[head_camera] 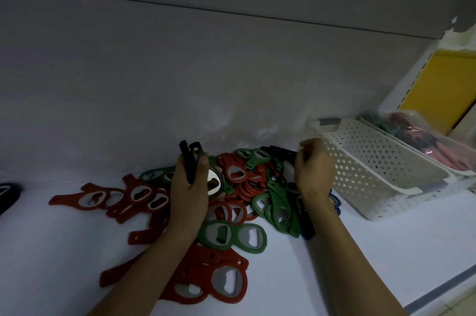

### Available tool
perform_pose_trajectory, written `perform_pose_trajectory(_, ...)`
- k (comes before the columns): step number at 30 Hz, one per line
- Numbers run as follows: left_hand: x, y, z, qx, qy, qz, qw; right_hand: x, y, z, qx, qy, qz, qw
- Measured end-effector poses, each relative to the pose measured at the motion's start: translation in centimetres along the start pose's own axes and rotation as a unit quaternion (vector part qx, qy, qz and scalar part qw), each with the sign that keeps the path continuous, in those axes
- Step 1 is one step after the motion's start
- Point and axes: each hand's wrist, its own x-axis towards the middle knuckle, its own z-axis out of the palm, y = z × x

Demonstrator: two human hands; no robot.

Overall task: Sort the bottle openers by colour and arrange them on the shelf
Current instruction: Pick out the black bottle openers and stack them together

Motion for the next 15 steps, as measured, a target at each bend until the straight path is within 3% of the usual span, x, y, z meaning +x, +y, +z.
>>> perform_pose_trajectory(3,0.8,0.7,0.4,-0.179,0.008,-0.178,0.968,-1.3,-2.4,-0.1,0.096,0.037,-0.099,0.990)
perform_pose_trajectory(6,0.9,1.4,0.6,-0.279,-0.017,-0.264,0.923,-3.3,-5.4,0.4,0.182,0.050,-0.182,0.965)
perform_pose_trajectory(10,0.7,1.6,0.6,-0.319,-0.066,-0.263,0.908,-6.7,-8.2,1.8,0.215,-0.130,-0.325,0.912)
perform_pose_trajectory(12,0.9,1.6,0.3,-0.308,-0.059,-0.248,0.917,-7.1,-8.7,2.2,0.269,-0.208,-0.299,0.892)
perform_pose_trajectory(15,1.1,1.4,-0.2,-0.264,-0.046,-0.257,0.929,-6.7,-8.9,1.8,0.394,-0.266,-0.148,0.867)
